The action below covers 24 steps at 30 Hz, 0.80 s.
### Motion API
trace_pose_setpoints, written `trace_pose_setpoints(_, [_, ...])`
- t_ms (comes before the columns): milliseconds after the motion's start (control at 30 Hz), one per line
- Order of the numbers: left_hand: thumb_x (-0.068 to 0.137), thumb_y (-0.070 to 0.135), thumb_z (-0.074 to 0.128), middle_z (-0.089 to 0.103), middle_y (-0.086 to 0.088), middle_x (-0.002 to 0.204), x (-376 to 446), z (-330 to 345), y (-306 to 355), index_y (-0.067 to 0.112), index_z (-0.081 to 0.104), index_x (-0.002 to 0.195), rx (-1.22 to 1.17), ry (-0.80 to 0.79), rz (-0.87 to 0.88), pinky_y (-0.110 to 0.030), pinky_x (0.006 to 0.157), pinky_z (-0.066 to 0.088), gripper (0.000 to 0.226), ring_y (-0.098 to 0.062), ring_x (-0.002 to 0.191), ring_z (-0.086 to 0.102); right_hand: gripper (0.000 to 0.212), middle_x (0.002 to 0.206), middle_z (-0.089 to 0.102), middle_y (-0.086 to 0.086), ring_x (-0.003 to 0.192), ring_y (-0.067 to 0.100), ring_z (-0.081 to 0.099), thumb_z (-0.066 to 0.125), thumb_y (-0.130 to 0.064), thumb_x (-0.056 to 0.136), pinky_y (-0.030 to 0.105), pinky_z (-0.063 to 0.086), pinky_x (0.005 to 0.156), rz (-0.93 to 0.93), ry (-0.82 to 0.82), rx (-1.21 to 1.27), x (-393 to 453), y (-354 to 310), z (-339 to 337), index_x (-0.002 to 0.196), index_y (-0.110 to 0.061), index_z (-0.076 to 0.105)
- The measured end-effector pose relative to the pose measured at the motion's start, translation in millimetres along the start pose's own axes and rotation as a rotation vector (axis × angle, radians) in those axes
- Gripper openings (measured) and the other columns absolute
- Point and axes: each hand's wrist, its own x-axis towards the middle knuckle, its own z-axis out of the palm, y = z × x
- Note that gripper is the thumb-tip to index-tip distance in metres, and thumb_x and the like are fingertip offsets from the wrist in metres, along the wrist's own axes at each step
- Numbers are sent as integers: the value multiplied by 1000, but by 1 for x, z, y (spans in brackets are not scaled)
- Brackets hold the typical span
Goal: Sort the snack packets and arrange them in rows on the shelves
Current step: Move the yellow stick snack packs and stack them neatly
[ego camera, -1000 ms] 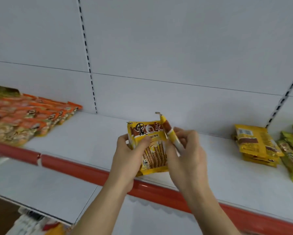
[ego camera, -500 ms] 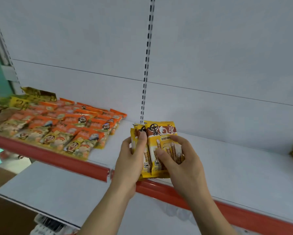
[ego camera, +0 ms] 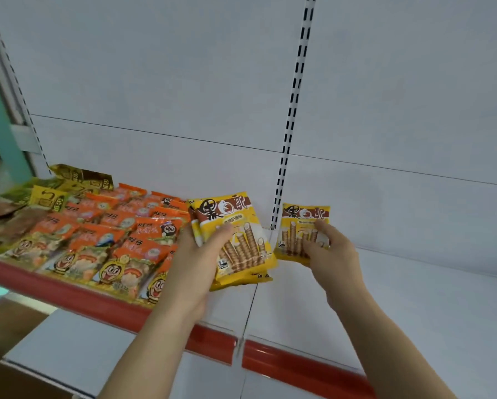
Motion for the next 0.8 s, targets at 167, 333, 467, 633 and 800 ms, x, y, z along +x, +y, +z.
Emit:
trace_pose_setpoints(167, [93,31,74,79,-2,107,23,-10,1,28,62,122,-13,-25,-55,-26,44,51,32,-28,87,77,48,122,63,7,92,19,60,53,-11,94,28,47,69,-25,-70,-309,30,16,31,141,-21,53])
trace_pose_setpoints(333, [91,29,75,79,0,109,43,-13,1,27,62,123,-45,-130,-63,-41,72,60,35,-26,97,77,24,105,54,5,114,34,49,53,-37,95,37,45,86,-28,-115,-826,36,29,53,107,-17,52])
trace_pose_setpoints(467, [92,29,74,79,3,107,52,-19,2,28,60,126,-48,-226,-60,-50,86,61,37,-21,95,78,35,132,48,8,127,32,41,42,-45,98,46,35,107,11,-105,-1065,26,29,58,126,-26,49])
trace_pose_setpoints(633, [90,30,76,79,5,107,53,-21,-1,31,58,128,-52,-346,-114,-54,91,60,42,-20,96,78,53,142,40,12,134,37,38,33,-51,99,49,35,109,4,-167,-1059,24,24,49,145,-26,40])
trace_pose_setpoints(800, [90,33,77,80,7,104,55,-22,1,31,57,131,-47,-340,-96,-38,65,61,45,-20,92,79,29,113,61,9,111,30,55,38,-33,104,35,41,88,-14,98,-600,7,1,41,104,-25,67])
